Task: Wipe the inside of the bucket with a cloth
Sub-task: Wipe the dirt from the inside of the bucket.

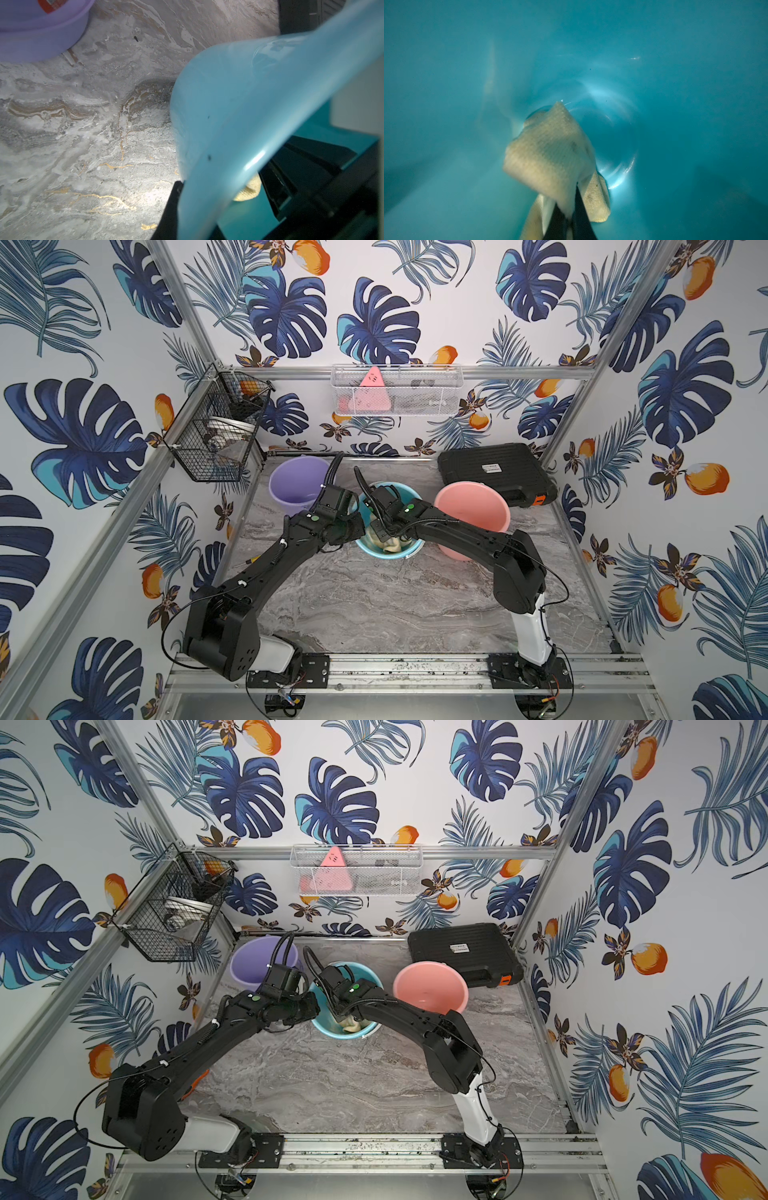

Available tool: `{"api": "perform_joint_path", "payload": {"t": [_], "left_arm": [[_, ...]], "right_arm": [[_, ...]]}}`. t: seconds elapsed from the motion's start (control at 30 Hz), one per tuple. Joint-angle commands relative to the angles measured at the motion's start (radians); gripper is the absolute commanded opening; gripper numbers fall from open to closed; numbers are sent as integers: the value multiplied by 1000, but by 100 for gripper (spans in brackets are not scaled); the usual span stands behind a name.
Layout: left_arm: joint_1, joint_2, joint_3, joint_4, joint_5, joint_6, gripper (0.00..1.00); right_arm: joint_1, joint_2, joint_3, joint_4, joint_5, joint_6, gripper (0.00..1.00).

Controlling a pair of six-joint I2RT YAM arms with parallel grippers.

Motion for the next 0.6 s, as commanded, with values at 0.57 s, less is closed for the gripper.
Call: {"api": "perform_joint_path", "payload": {"t": [0.57], "left_arm": [[-26, -57, -53, -59, -13, -7, 0]], "right_arm": [[-33, 211, 134, -168, 264, 145, 0]]}}
